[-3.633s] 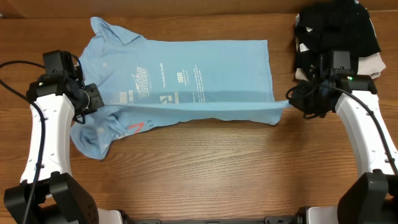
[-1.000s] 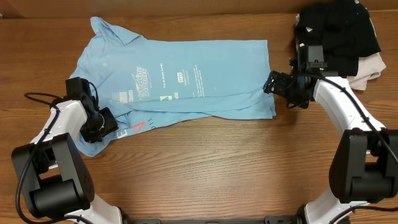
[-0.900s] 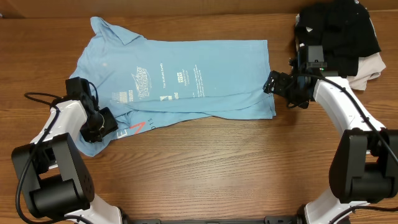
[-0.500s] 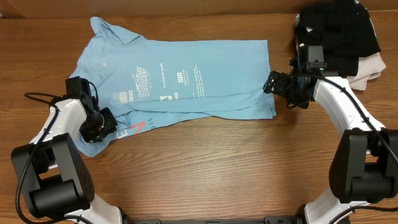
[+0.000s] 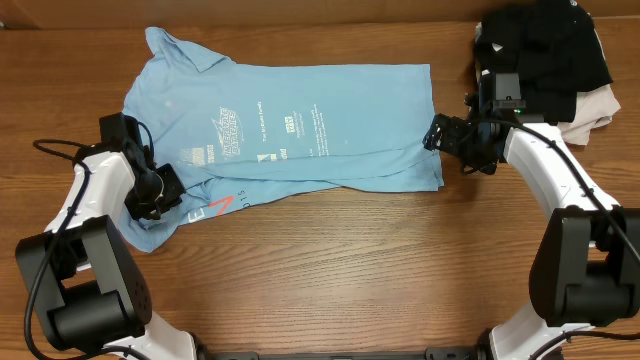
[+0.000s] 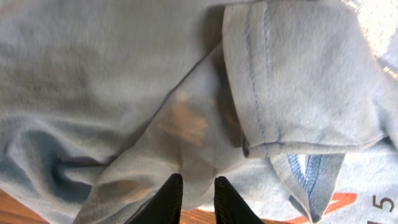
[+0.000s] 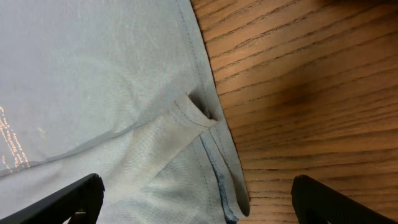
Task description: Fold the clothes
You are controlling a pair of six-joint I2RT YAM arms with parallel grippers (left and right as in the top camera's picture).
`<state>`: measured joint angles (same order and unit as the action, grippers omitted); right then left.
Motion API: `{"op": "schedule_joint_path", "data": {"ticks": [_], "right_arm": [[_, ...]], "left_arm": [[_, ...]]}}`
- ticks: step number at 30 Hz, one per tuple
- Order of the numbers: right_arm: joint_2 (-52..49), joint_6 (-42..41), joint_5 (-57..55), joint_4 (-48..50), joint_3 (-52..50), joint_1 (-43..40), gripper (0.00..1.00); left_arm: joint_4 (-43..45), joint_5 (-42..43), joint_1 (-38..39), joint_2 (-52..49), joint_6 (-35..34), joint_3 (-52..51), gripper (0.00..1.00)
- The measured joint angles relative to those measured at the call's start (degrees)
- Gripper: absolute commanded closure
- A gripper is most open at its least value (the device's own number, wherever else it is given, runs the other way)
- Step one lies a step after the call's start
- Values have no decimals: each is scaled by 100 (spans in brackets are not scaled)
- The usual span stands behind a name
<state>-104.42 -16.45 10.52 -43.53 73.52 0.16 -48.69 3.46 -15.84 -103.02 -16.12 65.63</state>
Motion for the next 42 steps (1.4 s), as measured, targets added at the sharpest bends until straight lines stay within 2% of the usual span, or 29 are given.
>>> {"op": "schedule_joint_path", "data": {"ticks": [10,17,29,35,42], "right_arm": [[0,0,0,-4,0,0,0],[0,2,-2,-2,0,-2,0],[0,0,2,-2,0,-2,0],[0,0,0,0,0,0,0],[0,0,0,-2,0,0,0]], "left_arm": [[186,-2,9,0,0,-254,80],[225,0,9,0,9,-260,96],[160,0,9,0,46,-240,96],[-564,-2,9,-2,170,535,96],[-660,-162,9,-2,319,1574,96]]}}
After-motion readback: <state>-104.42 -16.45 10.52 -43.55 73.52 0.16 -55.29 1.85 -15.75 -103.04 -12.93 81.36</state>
